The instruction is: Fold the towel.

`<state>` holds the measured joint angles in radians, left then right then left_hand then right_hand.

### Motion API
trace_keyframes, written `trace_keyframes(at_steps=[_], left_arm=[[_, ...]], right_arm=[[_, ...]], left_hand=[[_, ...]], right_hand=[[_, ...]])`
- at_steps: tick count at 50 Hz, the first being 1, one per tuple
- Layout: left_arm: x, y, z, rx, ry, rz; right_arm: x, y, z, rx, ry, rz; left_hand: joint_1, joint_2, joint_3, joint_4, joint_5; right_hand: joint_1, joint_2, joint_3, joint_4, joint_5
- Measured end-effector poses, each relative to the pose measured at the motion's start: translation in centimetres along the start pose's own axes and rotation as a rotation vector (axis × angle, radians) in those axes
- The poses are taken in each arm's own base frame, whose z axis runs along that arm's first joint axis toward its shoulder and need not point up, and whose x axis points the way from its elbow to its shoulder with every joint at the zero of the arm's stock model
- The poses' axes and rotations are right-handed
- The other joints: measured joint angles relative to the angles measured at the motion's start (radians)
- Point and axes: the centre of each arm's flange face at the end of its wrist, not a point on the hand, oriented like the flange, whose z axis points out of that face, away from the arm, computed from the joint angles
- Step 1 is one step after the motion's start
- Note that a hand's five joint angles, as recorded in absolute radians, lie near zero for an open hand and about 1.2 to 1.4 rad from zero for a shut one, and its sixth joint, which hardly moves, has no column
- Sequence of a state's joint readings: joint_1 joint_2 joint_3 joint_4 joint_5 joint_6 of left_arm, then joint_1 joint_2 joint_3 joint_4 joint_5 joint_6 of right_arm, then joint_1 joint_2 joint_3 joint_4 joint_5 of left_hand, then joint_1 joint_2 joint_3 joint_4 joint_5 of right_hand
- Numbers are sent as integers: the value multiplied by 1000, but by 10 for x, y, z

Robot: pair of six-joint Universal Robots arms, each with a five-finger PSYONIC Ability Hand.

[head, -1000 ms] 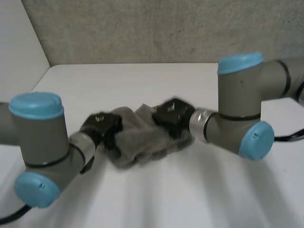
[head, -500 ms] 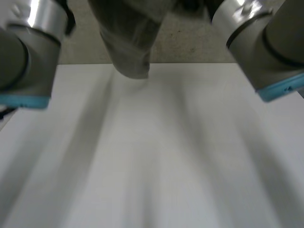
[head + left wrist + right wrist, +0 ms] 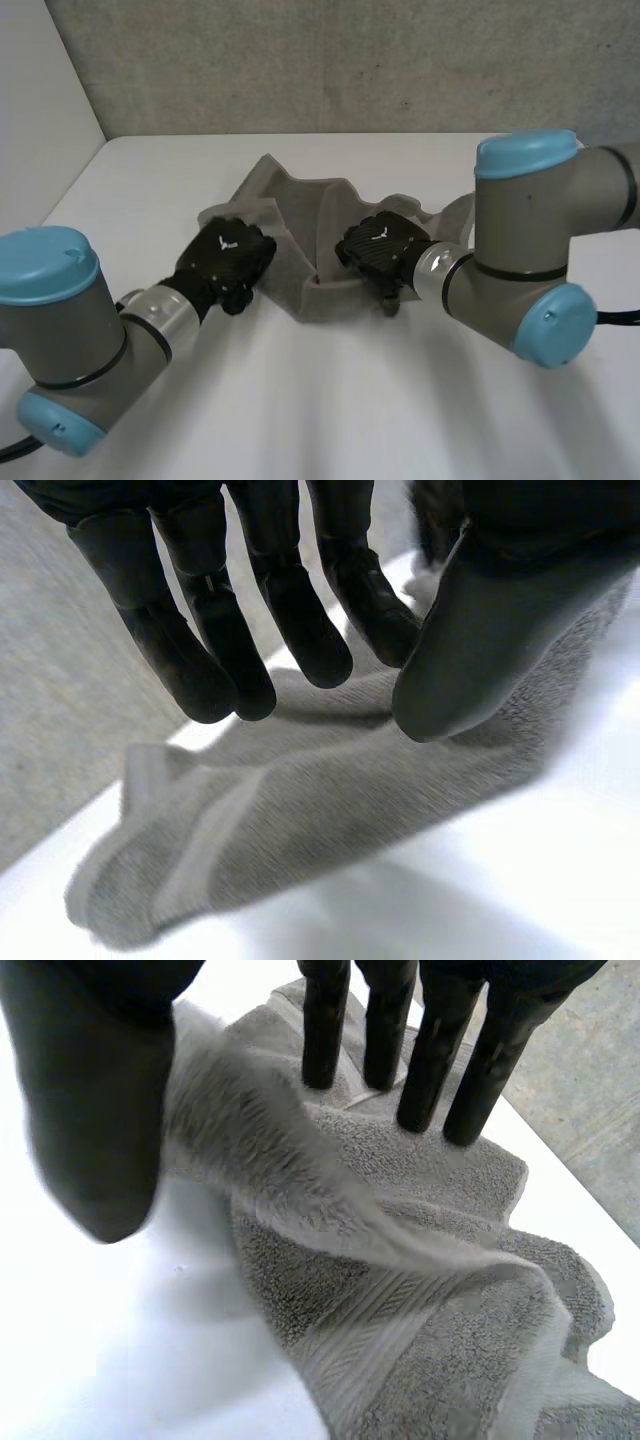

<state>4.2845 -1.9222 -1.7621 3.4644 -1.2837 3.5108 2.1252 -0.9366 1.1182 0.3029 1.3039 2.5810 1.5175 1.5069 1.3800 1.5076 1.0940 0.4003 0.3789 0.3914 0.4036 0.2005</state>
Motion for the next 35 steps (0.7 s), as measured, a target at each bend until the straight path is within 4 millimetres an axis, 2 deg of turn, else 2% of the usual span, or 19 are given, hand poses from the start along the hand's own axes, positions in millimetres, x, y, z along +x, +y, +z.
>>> trace_keyframes(at_steps=[3, 4, 7, 9, 11, 14, 17, 22, 31, 32, 33, 35], left_arm=[[3, -3, -6, -15, 11, 5], [3, -4, -6, -13, 11, 5], [0, -14, -8, 12, 0, 7], [-2, -19, -8, 28, -9, 7], [-7, -27, -6, 55, -24, 8], [-14, -35, -2, 86, -40, 11], [-20, -42, 7, 112, -53, 16], [-29, -45, 33, 133, -60, 25], [-37, -29, 89, 110, -12, 21], [-37, -26, 94, 102, 3, 18], [-36, -23, 100, 95, 21, 15], [-34, -18, 107, 83, 55, 8]], right_arm=[[8, -14, -11, 17, 14, -1], [10, -17, -13, 23, 19, -2], [22, -33, -20, 60, 57, -9], [29, -38, -23, 71, 75, -10], [38, -43, -24, 76, 95, -11], [48, -43, -20, 67, 110, -10], [56, -40, -13, 55, 117, -14], [61, -29, 7, 33, 114, -57], [53, 9, 47, -16, 83, -170], [51, 14, 52, -21, 78, -178], [50, 19, 56, -27, 74, -184], [47, 26, 61, -36, 67, -189]], left_hand=[[-56, -52, 8, -44, 0], [-136, -130, -1, -133, -6], [-604, -587, -55, -590, -50], [-755, -740, -85, -742, -79], [-855, -840, -120, -848, -112], [-905, -897, -172, -894, -161], [-931, -922, -224, -918, -209], [-973, -965, -311, -962, -297], [-1022, -1003, -464, -1002, -449], [-1023, -1005, -480, -1002, -463], [-1024, -1005, -498, -1002, -482], [-1025, -1005, -525, -1002, -507]], right_hand=[[-104, -89, -99, -121, -124], [-118, -103, -111, -135, -136], [-166, -138, -151, -152, -140], [-167, -138, -151, -152, -140], [-167, -138, -151, -153, -140], [-167, -138, -151, -153, -140], [-167, -138, -151, -153, -140], [-167, -138, -151, -153, -140], [-142, -121, -136, -142, -117], [-97, -76, -92, -100, -74], [50, 78, 59, 51, 93], [251, 288, 265, 235, 275]])
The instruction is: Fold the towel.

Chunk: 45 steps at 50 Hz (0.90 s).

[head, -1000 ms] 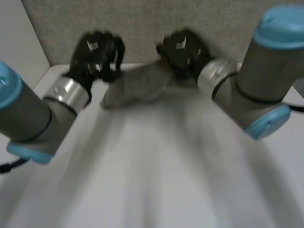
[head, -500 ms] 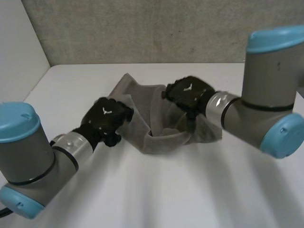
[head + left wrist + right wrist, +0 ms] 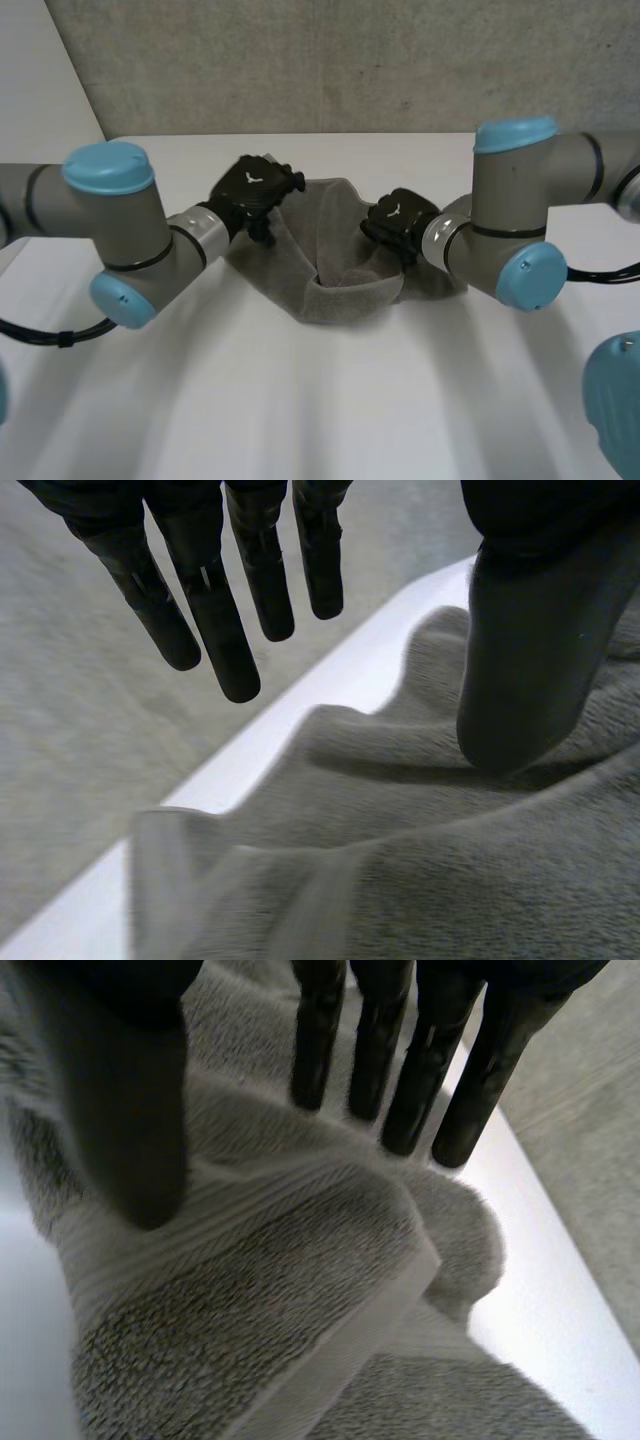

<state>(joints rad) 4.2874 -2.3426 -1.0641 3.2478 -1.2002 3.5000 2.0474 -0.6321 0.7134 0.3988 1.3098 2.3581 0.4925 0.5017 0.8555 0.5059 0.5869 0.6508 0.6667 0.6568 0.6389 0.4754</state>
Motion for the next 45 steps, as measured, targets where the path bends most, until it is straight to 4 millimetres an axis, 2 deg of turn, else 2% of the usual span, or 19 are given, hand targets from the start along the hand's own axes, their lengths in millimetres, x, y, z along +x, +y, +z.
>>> trace_keyframes(at_steps=[2, 4, 6, 9, 13, 18, 23, 28, 35, 45], left_arm=[[3, 6, 6, -14, 43, -11], [7, 12, 12, -33, 99, -26], [11, 18, 15, -49, 146, -39], [15, 22, 18, -64, 185, -50], [17, 26, 20, -83, 217, -54], [17, 26, 20, -90, 222, -42], [17, 26, 20, -91, 218, -19], [17, 29, 20, -98, 216, -6], [18, 34, 21, -107, 215, 23], [18, 40, 23, -129, 205, 36]], right_arm=[[-3, 4, 4, -6, -6, 0], [-5, 7, 5, -12, -12, 9], [-3, 6, 2, -13, -12, 29], [3, 3, -7, -12, -3, 61], [15, -3, -35, -23, 11, 106], [14, -1, -64, -58, 3, 110], [2, 21, -97, -163, -36, 37], [-9, 43, -119, -247, -81, -38], [-10, 59, -133, -299, -100, -69], [-2, 60, -132, -294, -79, -61]], left_hand=[[0, 0, -28, 0, -27], [0, 0, -62, 0, -59], [0, 0, -94, 0, -83], [0, 0, -133, 0, -84], [2, 0, -190, 0, -84], [18, 6, -238, 9, -68], [57, 40, -267, 37, -33], [71, 61, -267, 52, -19], [73, 68, -266, 55, -11], [155, 146, -208, 141, 61]], right_hand=[[222, 225, 203, 219, 212], [565, 565, 555, 574, 559], [683, 657, 672, 686, 692], [683, 657, 676, 691, 696], [683, 657, 676, 691, 696], [684, 657, 676, 691, 696], [684, 657, 676, 691, 696], [684, 657, 676, 691, 696], [690, 657, 676, 691, 696], [690, 657, 676, 691, 696]])
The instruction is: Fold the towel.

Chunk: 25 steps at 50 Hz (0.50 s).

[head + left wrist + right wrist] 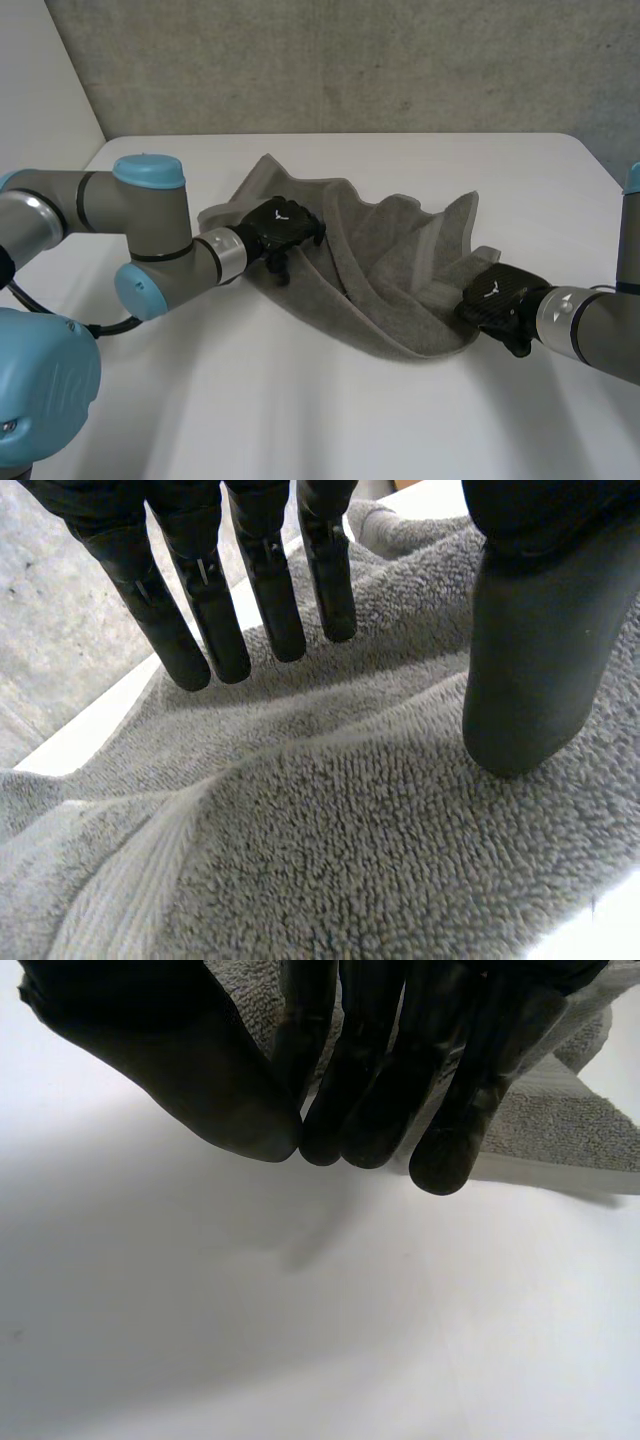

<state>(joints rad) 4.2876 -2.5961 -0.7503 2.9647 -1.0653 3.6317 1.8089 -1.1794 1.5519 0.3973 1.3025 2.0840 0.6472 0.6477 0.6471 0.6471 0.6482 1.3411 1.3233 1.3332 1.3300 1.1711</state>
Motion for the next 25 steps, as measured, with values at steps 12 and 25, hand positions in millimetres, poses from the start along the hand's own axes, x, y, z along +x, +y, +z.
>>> trace_keyframes(at_steps=[12, 25], left_arm=[[3, 9, -1, -78, 21, 16], [6, 9, -8, -137, 19, 68]], right_arm=[[2, -3, 2, 14, 11, 5], [7, -13, 8, 92, 61, 121]], left_hand=[[72, 71, 74, 74, 72], [825, 833, 231, 843, 211]], right_hand=[[0, 0, 0, 0, 0], [-649, -632, -646, -643, -674]])
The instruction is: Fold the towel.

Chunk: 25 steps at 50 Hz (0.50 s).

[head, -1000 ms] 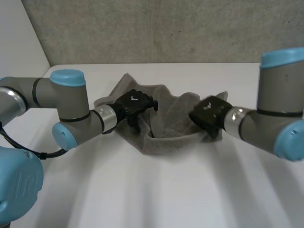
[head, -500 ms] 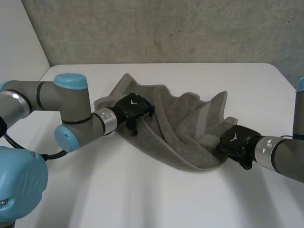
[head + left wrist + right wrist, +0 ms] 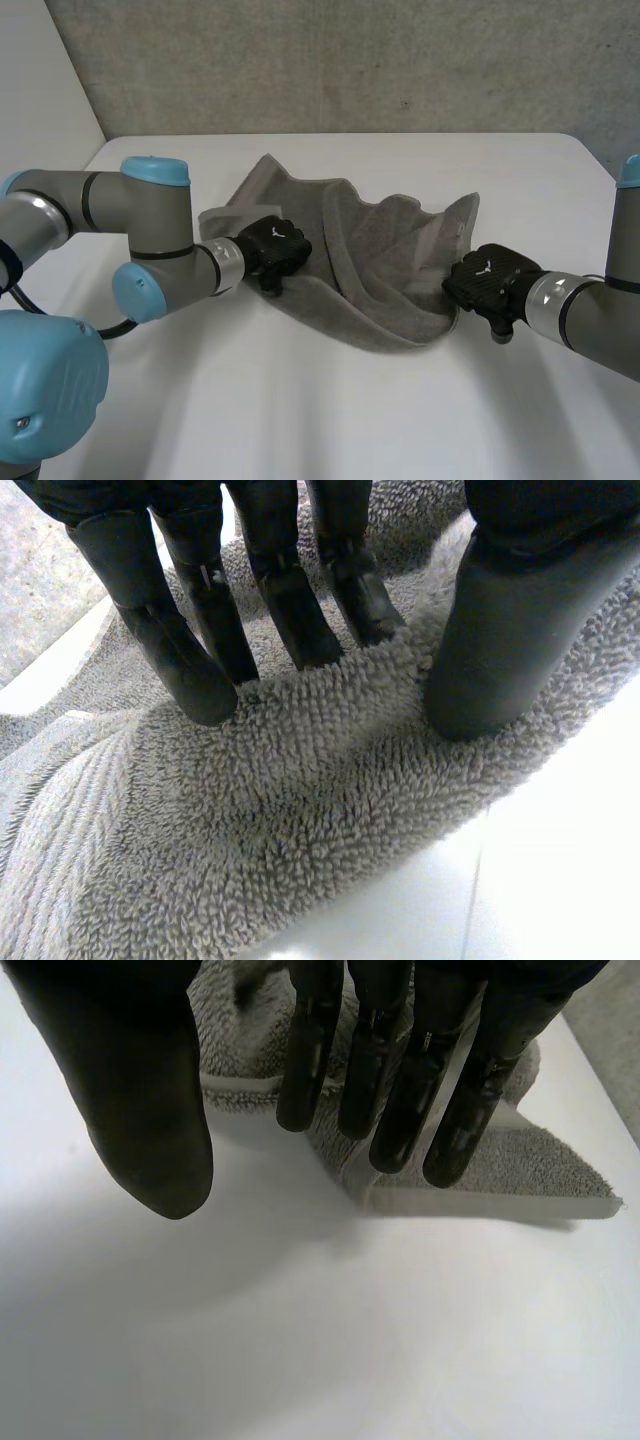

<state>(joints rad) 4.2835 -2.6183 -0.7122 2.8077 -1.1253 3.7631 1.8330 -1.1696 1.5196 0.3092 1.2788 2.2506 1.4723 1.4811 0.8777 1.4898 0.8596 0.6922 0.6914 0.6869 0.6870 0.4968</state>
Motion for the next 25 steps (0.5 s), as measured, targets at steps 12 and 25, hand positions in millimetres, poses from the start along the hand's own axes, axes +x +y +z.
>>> trace_keyframes(at_steps=[12, 25], left_arm=[[-4, -18, -30, -10, -46, -3], [12, -25, -94, -28, -75, -48]], right_arm=[[-1, -4, 2, 51, -10, 46], [-3, -11, 0, 110, -7, 28]], left_hand=[[30, 20, 184, 17, 132], [30, 20, 363, 17, 197]], right_hand=[[9, 3, 19, 25, 46], [12, 3, 24, 29, 51]])
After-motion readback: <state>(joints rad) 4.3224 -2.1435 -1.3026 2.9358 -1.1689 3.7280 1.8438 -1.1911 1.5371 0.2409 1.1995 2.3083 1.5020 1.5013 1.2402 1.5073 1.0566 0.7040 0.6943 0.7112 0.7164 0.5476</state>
